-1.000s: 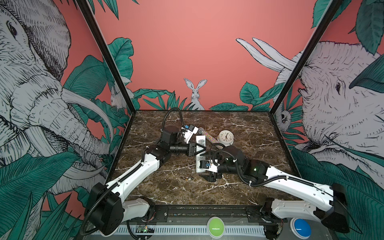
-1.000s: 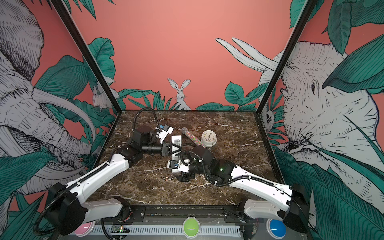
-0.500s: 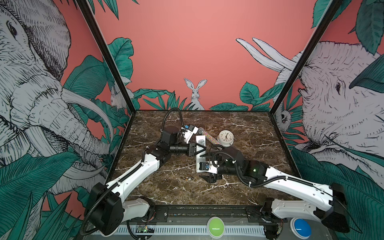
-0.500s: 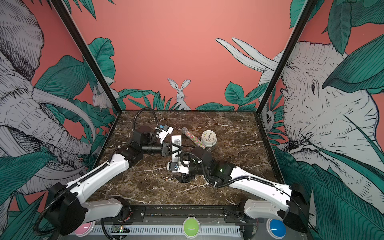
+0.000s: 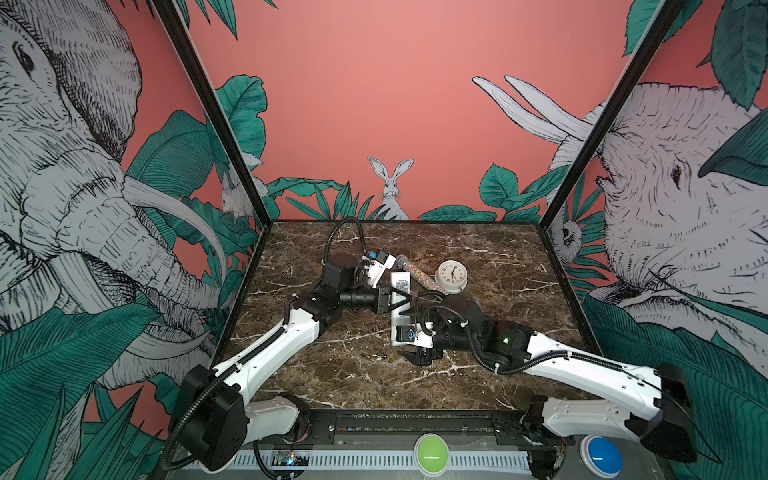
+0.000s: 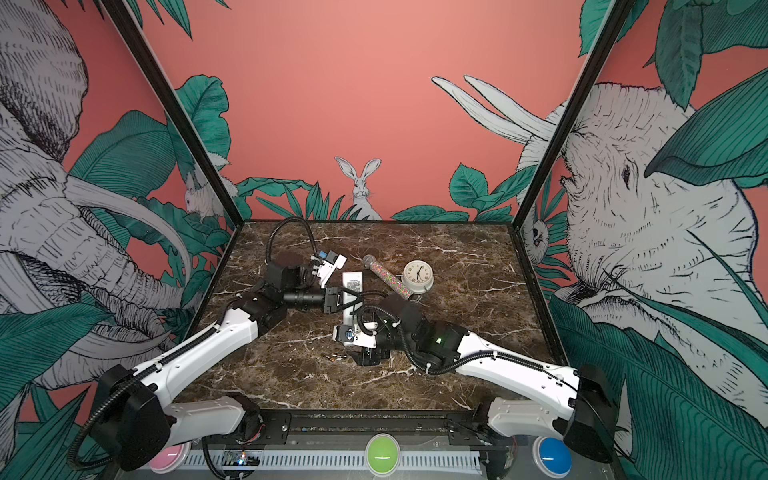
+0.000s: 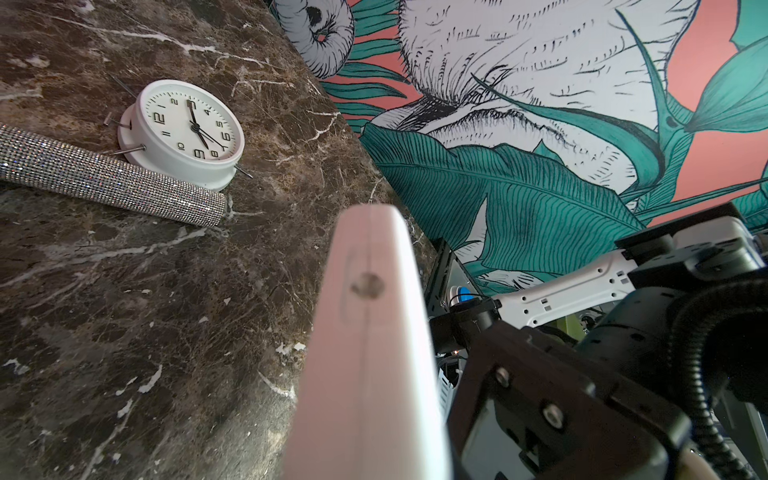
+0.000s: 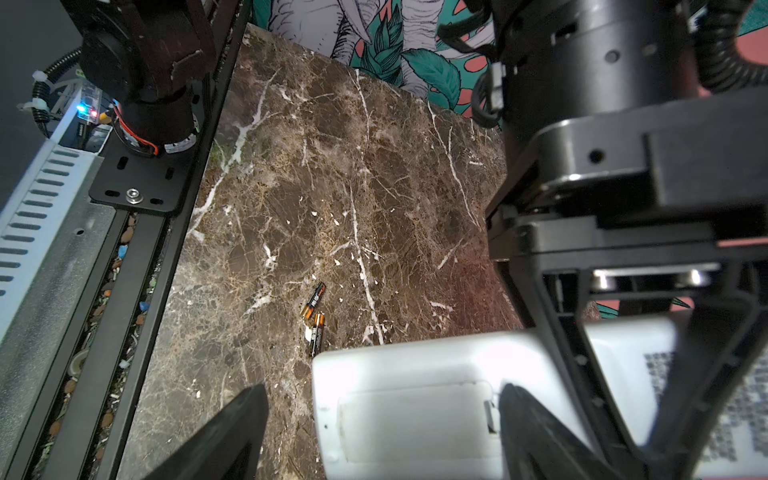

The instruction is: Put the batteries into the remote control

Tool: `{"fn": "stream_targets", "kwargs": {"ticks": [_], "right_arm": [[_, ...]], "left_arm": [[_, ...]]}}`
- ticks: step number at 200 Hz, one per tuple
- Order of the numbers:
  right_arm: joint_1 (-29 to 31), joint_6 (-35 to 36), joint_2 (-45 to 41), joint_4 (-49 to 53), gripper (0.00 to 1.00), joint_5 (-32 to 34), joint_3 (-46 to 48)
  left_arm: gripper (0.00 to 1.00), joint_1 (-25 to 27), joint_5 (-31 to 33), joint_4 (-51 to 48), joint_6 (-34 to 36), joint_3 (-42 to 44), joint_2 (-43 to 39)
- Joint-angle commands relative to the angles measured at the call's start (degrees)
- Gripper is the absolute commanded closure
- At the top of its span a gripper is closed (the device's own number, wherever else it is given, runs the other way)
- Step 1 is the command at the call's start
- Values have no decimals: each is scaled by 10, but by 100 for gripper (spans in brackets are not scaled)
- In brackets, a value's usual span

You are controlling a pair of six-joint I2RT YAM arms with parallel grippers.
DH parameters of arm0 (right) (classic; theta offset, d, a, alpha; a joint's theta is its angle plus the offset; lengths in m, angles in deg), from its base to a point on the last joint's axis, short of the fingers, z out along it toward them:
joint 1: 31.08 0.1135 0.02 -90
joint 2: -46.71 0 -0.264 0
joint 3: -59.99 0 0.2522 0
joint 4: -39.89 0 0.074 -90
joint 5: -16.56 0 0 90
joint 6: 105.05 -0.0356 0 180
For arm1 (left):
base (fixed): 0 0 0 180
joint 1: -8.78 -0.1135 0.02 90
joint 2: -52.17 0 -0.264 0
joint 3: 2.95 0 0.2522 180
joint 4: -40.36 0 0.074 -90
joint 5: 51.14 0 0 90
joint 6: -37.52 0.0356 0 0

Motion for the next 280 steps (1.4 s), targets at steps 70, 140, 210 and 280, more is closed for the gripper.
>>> {"fn": "stream_targets", "kwargs": {"ticks": [70,140,210,280], "right_arm": [[2,-20,25,87,17,-27,-5],[2,-29,23,115,24,-57,-14],[2,-28,16,130,33,-68,-18],[4,-24,17,141,44,-65,-24]], "left_arm": [[100,7,-35,41,-5,-6,-39],[100,6,-31,37,1,-13,-38],[100,6,-24,12,19,-17,-36],[100,6,-10,-13,40,-17,-27]]}}
